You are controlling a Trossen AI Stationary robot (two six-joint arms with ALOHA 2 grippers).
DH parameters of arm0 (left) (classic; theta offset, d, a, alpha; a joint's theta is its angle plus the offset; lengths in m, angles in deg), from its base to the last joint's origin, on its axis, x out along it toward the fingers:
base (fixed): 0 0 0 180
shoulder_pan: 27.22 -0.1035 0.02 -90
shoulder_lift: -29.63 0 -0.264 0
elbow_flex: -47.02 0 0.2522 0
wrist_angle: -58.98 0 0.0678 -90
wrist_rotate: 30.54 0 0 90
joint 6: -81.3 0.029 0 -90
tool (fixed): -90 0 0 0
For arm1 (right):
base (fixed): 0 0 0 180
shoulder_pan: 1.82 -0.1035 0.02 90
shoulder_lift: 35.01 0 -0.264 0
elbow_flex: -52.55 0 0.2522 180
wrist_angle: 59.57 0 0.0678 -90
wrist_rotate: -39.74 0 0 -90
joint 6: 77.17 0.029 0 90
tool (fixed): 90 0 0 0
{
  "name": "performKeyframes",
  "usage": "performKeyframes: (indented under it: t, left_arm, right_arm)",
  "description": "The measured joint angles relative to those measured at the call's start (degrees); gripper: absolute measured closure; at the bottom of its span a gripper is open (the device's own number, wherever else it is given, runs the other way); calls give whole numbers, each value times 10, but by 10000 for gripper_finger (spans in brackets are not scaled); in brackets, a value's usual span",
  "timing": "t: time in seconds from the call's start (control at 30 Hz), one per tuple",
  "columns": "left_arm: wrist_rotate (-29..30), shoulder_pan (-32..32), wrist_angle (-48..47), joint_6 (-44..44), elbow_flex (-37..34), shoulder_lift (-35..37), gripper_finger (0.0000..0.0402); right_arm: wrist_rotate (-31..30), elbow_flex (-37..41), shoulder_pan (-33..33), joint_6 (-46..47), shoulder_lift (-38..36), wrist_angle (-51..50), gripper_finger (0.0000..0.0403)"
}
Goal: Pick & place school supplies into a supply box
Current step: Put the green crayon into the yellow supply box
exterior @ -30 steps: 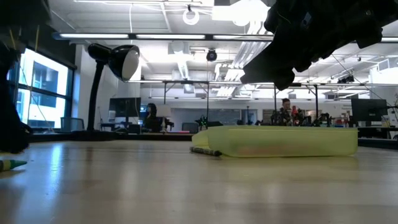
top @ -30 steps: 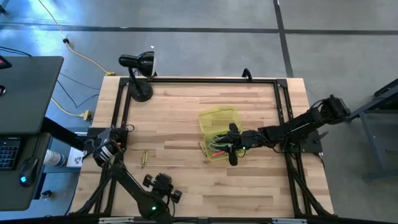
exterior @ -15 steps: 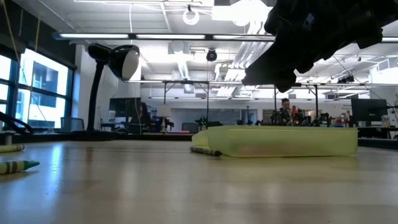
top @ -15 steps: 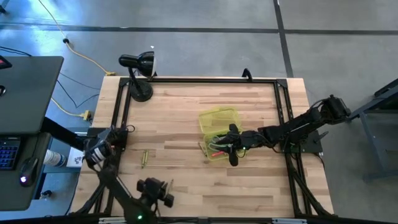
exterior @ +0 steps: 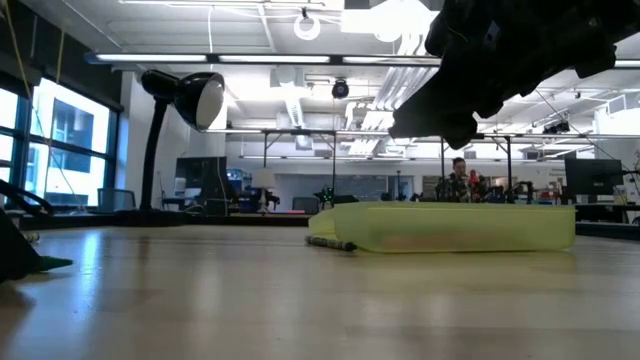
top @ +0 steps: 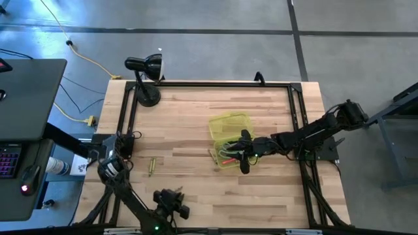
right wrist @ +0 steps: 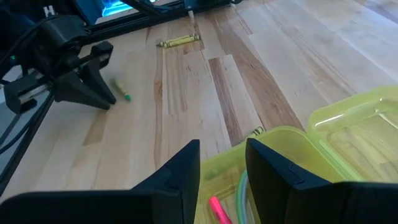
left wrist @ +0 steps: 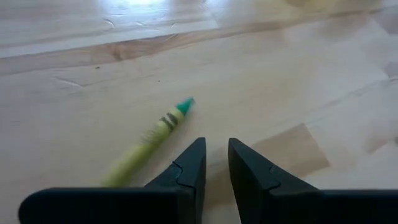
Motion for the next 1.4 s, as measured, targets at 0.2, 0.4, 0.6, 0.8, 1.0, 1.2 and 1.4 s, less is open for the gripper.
performKeyframes:
  t: [0.2,0.4,0.6,0.8,1.0,1.2,1.4]
  left_arm:
    - [0,1,-4,15,0,0,300]
    - [34,5,-101,83,7,36,300]
    - [48,14,-211,135,11,84,300]
    - [48,38,-277,105,-32,140,300]
    - [64,46,-281,49,-134,203,300]
    - [80,46,-213,50,-265,310,300]
    - [155,54,49,183,-420,443,300]
  right_arm:
    - [0,0,0,0,0,1,295]
    - [0,0,0,0,0,2,295]
    - [0,0,0,0,0,2,295]
    - [0,0,0,-6,0,1,295]
    - [6,0,0,-15,0,0,295]
    - [11,0,0,-15,0,-4,295]
    - [10,0,1,-23,0,-10,295]
